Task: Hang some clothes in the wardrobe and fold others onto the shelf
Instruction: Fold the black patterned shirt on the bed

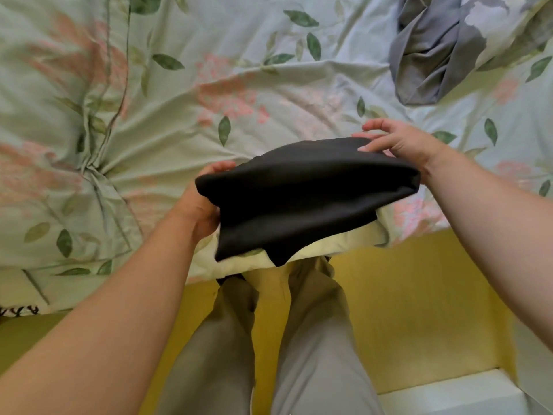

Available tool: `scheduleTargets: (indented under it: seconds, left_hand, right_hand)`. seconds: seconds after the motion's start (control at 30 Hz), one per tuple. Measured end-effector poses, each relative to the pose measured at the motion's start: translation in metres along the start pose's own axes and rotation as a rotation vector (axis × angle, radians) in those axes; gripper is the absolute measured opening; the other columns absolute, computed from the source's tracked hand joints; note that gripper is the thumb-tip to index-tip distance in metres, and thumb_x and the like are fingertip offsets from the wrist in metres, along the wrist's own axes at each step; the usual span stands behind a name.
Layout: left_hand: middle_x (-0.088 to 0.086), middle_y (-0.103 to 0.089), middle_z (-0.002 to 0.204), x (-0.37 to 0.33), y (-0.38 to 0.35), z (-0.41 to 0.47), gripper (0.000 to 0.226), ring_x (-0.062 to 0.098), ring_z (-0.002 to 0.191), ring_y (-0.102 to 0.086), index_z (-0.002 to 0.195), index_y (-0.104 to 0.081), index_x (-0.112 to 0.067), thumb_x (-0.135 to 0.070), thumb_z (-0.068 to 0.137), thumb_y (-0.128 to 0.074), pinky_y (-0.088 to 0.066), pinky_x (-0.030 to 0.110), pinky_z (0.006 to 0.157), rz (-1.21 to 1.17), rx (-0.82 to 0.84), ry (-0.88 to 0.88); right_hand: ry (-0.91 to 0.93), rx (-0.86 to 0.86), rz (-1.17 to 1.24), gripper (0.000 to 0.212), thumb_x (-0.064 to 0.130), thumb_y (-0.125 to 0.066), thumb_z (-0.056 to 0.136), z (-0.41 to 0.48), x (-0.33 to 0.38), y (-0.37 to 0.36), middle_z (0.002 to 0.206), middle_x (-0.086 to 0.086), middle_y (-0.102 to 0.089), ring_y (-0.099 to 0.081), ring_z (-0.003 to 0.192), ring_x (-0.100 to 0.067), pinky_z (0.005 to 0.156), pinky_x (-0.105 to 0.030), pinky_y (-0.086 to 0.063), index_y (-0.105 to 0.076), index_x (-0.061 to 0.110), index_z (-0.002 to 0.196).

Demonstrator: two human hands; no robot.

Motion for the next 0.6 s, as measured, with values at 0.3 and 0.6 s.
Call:
scheduleTargets:
  seconds: [0.3,0.6]
  left_hand:
    - [0.005,-0.058,0.094,0.035,0.0,-0.035,0.062,0.027,0.091,-0.058,0.102,-0.06,-0.014,-0.065,0.071,-0.077,-0.058,0.042,0.079,0.149,0.143,0.515]
    - [0.002,-0.056,0.067,0.033,-0.021,-0.037,0.016,0.02,0.06,-0.053,0.079,-0.065,-0.016,-0.03,0.076,-0.073,-0.053,0.033,0.065,-0.044,0.282,0.349]
  right_hand:
    - [-0.225,-0.286,-0.558,0.057,0.059,-0.07,0.083,-0.012,-0.012,0.018,0.106,-0.01,-0.067,-0.069,0.093,-0.029,0.085,-0.042,-0.058,-0.063,0.007,0.107]
    - [-0.088,-0.16,-0.627,0.066,0.069,-0.041,0.093,-0.01,-0.027,0.008,0.11,-0.013,-0.067,-0.066,0.09,-0.028,0.075,-0.035,-0.05,-0.064,0.009,0.105]
Point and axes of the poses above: each hand's wrist, its own z-axis towards the middle knuckle, its own y-axis out of the back of the hand, x = y × z, the point moved 5 cm from there along z, towards the middle knuckle
